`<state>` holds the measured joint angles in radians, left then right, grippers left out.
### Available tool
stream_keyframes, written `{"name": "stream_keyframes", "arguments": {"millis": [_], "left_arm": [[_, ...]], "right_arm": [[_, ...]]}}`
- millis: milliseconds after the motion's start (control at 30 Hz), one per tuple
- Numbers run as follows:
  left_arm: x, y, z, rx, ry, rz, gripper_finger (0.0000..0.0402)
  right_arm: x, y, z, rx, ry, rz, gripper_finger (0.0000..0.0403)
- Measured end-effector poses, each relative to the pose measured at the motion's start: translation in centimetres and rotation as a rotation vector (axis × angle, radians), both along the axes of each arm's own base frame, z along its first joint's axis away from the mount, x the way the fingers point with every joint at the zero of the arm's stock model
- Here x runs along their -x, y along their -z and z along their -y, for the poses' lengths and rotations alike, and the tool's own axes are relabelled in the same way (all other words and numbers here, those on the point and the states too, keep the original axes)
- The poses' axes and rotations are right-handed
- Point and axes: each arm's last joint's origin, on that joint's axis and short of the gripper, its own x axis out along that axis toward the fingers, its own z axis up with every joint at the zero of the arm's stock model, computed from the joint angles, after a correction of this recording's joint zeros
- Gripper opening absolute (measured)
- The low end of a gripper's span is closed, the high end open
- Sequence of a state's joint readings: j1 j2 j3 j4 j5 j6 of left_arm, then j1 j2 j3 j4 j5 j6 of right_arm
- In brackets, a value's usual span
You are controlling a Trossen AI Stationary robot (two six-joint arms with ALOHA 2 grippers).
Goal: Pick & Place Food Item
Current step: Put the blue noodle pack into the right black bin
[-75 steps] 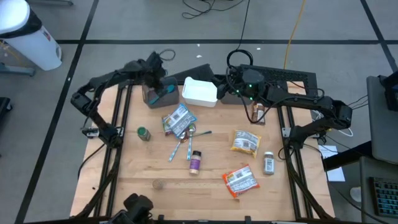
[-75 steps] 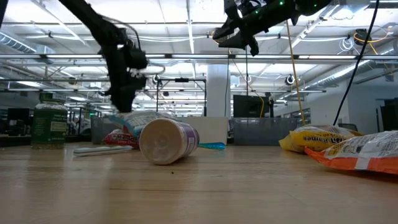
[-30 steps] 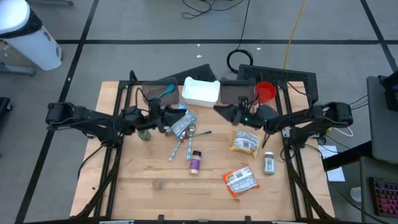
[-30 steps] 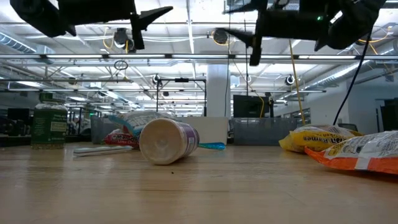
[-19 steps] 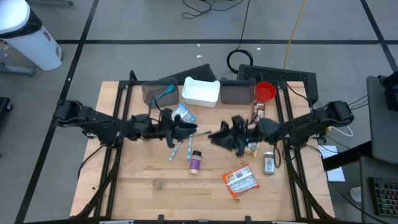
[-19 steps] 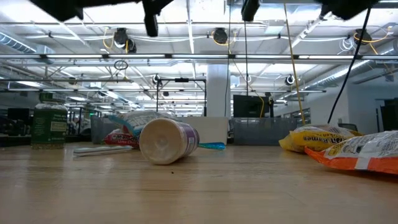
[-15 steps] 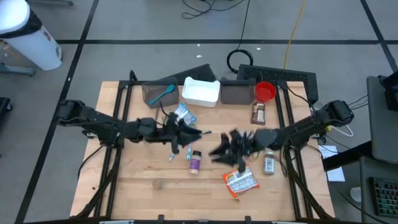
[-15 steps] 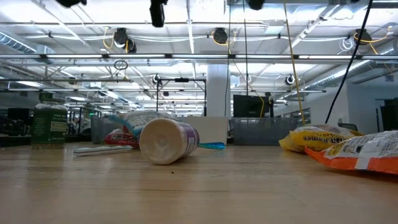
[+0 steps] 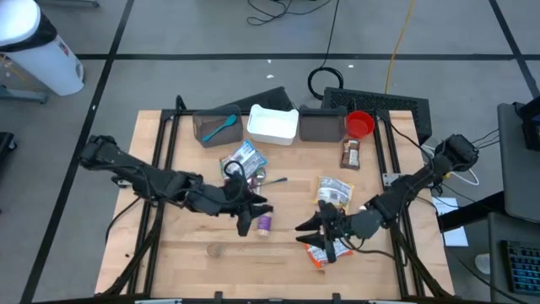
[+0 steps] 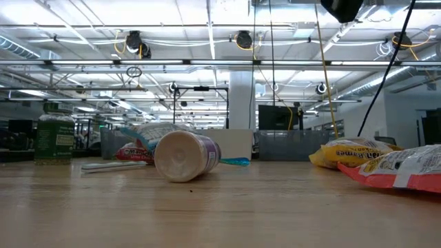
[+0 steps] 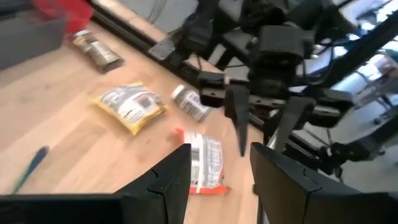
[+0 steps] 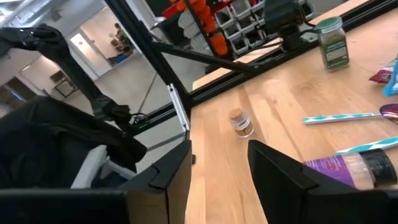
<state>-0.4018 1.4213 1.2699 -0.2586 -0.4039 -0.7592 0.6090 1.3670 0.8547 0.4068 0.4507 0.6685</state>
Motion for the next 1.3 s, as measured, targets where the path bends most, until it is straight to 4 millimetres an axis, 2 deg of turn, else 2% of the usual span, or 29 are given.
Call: {"name": "stream_keyframes", "arguments": {"millis": [133,267,533,667,833,1067,1300], "left_arm": [[0.1,-0.6,-0.1,0.028,-0.017,-0.011,0.0170],[-0.1,-0.6,-0.8,0.017,-0.063,-0.015,0.0170],[-0.4,1.1,-5.3,-0.009,-0.240,-0.181,0.0170],[-0.6,1.4,-7.2,-0.008,-0.269,-0.227,0.0170],[-0.1,1.8,-9.2,-0.101,-0.285,-0.315,0.0170],[0.7,4.0,-14.5,-0.104,-0.200,-0.500,0.0170],[2.2,5.8,-20.8,-0.086,-0.066,-0.532,0.0170]], "right_arm": [[-0.7,0.0,1.1,0.011,0.041,0.001,0.0153],[-1.9,0.0,3.5,0.006,0.120,0.000,0.0153],[-3.6,-0.1,7.3,-0.071,0.027,-0.005,0.0153],[-4.1,0.4,9.6,-0.083,0.062,-0.018,0.0153],[-4.6,0.3,13.0,-0.143,0.057,-0.013,0.0170],[-4.7,0.3,18.2,-0.199,0.137,-0.010,0.0232],[-4.3,0.6,21.0,-0.195,0.231,-0.029,0.0258]]}}
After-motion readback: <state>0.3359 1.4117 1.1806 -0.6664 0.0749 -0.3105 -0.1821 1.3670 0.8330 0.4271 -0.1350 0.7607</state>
